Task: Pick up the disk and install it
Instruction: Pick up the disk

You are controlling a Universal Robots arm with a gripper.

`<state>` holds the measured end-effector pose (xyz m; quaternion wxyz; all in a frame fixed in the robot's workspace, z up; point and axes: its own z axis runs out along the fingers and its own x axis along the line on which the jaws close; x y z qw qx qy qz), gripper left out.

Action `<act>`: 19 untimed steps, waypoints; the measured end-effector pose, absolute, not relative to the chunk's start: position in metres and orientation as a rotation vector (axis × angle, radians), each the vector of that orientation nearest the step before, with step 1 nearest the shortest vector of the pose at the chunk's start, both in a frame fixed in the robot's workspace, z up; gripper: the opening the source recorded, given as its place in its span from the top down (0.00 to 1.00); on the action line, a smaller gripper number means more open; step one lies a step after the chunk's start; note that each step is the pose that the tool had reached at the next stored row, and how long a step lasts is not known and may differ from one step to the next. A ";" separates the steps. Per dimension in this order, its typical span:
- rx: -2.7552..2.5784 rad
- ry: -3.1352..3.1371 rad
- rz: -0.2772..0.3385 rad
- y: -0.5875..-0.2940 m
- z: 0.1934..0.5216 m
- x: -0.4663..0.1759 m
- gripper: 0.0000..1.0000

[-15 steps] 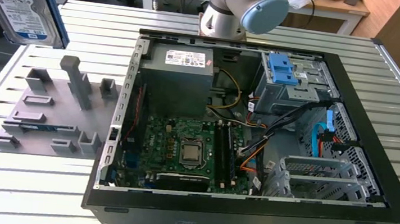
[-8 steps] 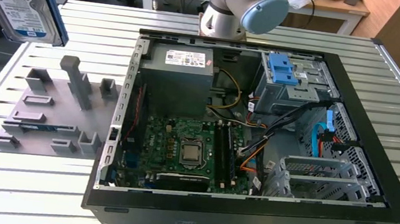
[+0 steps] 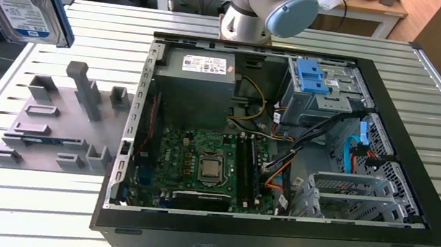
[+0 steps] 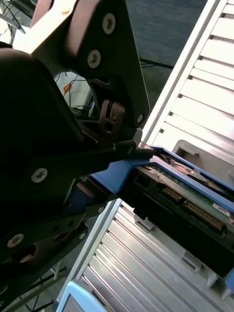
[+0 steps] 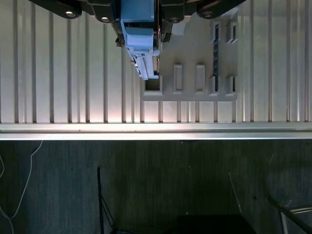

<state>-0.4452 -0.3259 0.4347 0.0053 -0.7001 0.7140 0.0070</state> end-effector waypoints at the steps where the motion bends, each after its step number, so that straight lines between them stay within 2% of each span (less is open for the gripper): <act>1: -2.192 2.236 0.022 -0.326 0.436 -0.445 0.64; 19: -2.190 2.233 0.017 -0.326 0.451 -0.445 0.64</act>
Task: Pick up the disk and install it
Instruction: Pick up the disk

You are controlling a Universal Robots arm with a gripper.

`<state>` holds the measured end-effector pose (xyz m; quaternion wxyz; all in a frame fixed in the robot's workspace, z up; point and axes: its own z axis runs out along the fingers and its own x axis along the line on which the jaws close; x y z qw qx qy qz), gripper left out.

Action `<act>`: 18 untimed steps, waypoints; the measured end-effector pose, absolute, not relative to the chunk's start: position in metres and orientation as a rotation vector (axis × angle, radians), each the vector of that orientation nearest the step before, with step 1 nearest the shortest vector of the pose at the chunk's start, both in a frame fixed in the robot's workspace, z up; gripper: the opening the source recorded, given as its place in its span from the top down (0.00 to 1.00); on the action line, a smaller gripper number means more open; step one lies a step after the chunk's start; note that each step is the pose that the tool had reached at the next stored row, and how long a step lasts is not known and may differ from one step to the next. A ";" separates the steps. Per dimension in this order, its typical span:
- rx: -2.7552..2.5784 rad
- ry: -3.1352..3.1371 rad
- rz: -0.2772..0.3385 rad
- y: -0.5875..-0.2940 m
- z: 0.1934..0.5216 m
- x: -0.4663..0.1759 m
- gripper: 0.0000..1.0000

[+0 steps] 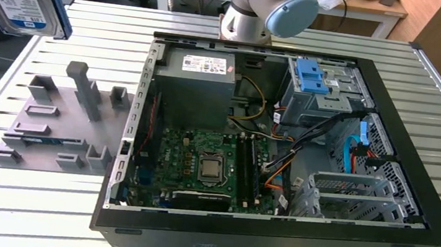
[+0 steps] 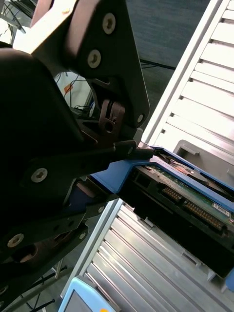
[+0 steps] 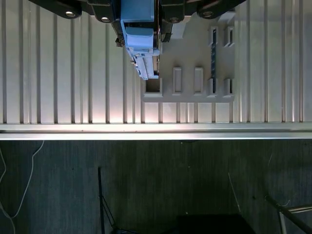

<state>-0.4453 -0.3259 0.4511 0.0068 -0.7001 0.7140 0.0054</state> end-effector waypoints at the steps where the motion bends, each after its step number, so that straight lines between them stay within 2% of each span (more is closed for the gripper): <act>1: -2.190 2.233 0.017 -0.326 0.452 -0.445 0.64; 18: -2.188 2.232 0.013 -0.326 0.467 -0.445 0.64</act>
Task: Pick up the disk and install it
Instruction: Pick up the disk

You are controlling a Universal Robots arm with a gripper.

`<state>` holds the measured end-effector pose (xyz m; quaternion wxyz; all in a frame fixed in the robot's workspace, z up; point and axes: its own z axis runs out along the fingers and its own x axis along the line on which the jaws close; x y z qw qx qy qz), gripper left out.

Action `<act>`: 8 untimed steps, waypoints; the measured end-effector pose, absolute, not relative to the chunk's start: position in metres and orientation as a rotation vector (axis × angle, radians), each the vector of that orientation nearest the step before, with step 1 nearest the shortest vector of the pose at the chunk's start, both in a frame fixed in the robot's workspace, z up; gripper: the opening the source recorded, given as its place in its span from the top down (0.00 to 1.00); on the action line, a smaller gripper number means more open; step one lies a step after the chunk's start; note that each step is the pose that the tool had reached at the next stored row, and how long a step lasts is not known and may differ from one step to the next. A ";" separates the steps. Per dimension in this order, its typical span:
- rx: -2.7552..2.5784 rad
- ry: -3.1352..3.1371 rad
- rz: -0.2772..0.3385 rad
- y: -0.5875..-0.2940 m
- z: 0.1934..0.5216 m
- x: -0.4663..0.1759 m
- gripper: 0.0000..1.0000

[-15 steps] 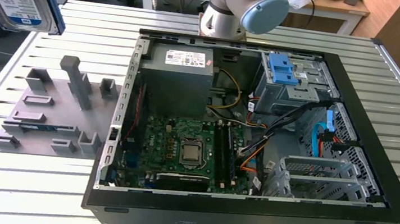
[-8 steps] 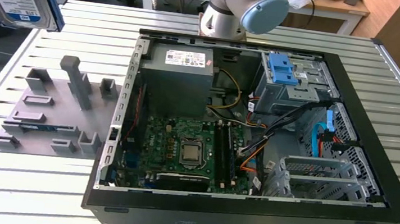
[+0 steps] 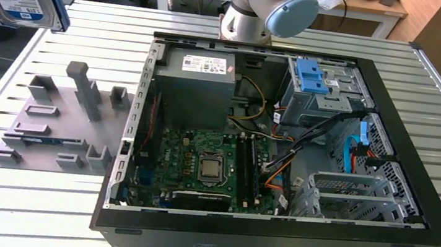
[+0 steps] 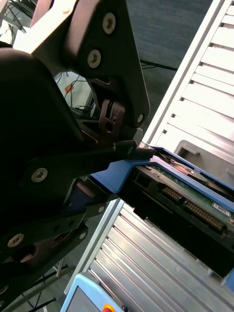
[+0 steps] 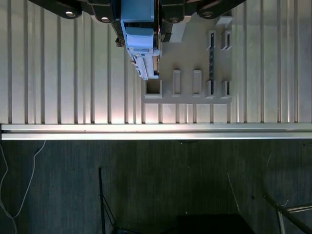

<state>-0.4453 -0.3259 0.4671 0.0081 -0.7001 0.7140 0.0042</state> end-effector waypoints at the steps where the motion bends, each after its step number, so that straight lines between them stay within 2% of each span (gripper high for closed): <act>1: -2.188 2.231 0.013 -0.326 0.468 -0.445 0.64; 8: -2.187 2.231 0.011 -0.326 0.474 -0.445 0.64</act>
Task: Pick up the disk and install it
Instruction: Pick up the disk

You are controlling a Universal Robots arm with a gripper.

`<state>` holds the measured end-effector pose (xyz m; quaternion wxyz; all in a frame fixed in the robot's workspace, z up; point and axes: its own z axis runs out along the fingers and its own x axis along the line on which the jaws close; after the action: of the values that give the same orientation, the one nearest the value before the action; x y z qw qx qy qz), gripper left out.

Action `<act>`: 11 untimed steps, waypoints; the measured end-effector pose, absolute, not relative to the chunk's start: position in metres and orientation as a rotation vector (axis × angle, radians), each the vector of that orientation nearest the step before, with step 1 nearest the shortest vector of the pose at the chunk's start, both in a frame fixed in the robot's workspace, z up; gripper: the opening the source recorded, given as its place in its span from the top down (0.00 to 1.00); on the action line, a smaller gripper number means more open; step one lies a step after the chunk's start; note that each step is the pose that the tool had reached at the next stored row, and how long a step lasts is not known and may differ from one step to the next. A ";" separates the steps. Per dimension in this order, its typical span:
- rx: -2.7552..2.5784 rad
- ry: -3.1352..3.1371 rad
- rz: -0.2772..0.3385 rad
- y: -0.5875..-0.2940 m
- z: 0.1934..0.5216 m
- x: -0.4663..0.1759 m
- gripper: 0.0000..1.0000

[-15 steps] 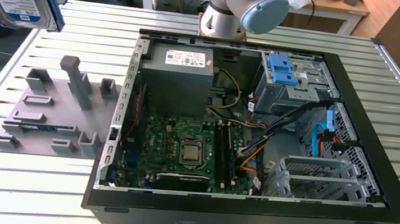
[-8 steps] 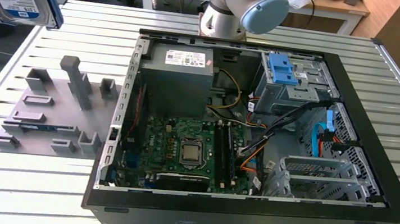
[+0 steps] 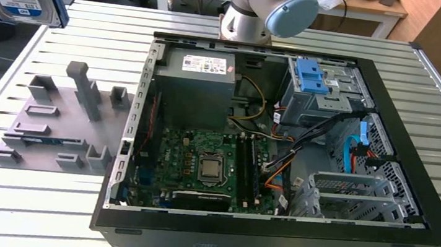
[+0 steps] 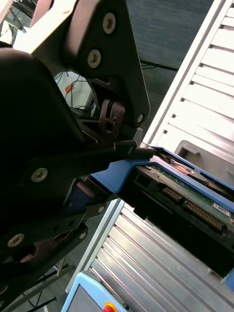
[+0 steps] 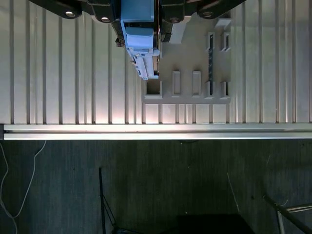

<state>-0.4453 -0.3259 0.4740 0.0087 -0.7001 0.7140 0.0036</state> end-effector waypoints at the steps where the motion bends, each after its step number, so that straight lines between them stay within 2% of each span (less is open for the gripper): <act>1: -2.187 2.231 0.011 -0.326 0.475 -0.445 0.64; 11: -2.186 2.230 0.009 -0.326 0.480 -0.445 0.64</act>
<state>-0.4453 -0.3259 0.4805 0.0095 -0.7001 0.7140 0.0028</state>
